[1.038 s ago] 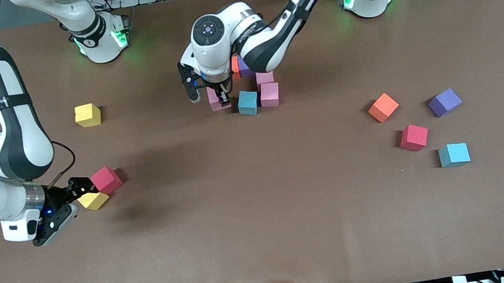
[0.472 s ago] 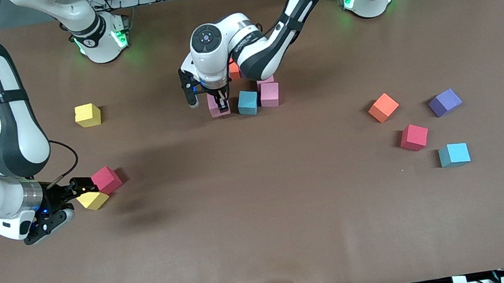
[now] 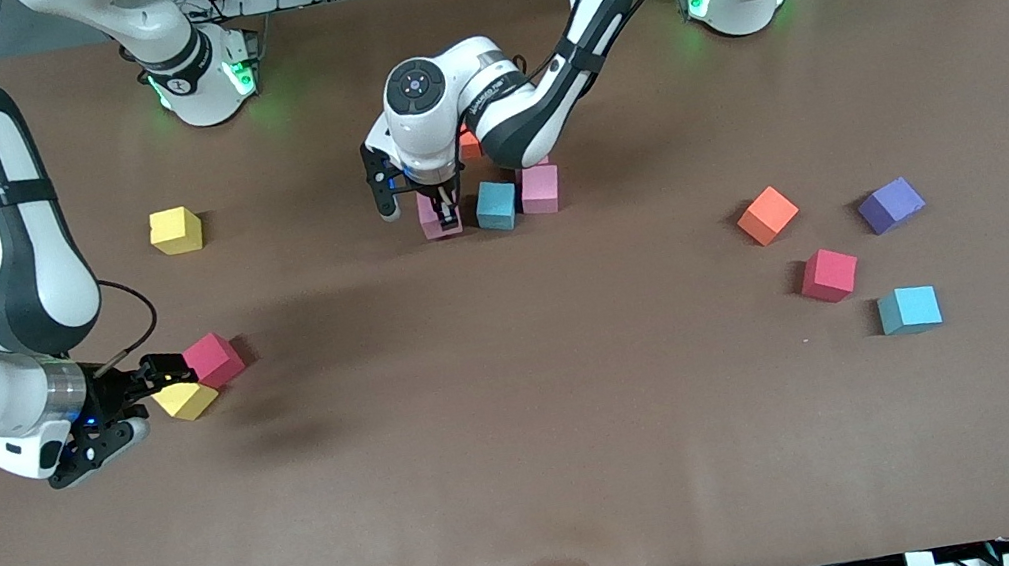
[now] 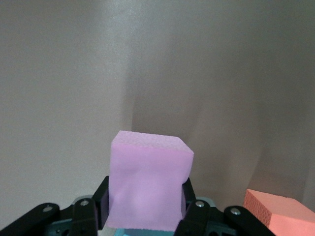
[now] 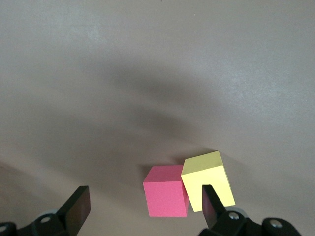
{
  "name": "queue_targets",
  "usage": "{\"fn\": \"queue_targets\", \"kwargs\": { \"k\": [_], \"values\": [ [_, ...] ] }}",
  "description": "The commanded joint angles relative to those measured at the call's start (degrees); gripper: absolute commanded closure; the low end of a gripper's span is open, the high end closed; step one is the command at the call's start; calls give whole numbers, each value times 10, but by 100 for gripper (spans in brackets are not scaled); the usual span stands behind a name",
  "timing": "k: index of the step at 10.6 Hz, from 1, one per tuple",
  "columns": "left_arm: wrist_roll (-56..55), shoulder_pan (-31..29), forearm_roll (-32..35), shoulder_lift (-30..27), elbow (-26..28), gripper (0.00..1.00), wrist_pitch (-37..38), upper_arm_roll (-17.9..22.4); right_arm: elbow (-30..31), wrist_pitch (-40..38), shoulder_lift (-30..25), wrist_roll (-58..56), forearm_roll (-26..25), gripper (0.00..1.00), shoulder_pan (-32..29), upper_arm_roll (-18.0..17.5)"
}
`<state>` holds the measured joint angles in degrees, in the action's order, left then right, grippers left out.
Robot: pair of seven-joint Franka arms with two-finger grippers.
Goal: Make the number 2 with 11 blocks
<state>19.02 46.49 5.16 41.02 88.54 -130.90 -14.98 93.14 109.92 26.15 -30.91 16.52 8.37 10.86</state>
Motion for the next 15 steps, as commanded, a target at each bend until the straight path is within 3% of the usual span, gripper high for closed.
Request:
{"fn": "queue_targets", "kwargs": {
  "k": [1, 9, 10, 12, 15],
  "values": [
    [1, 2, 15, 6, -4, 42, -3, -1, 8, -10, -10, 11, -16, 0, -5, -7],
    [11, -4, 25, 10, 22, 42, -2, -1, 61, -7, -13, -7, -54, 0, -11, -8],
    [20, -6, 25, 9, 25, 43, -2, -1, 58, -5, -14, -81, -85, 0, -12, -9],
    [32, -9, 25, 9, 25, 43, -2, -1, 56, 0, -9, -251, -97, 0, -20, -9],
    [38, -11, 25, 9, 26, 43, -2, -1, 62, 86, 5, -527, -103, 0, -34, -12]
  ]
}}
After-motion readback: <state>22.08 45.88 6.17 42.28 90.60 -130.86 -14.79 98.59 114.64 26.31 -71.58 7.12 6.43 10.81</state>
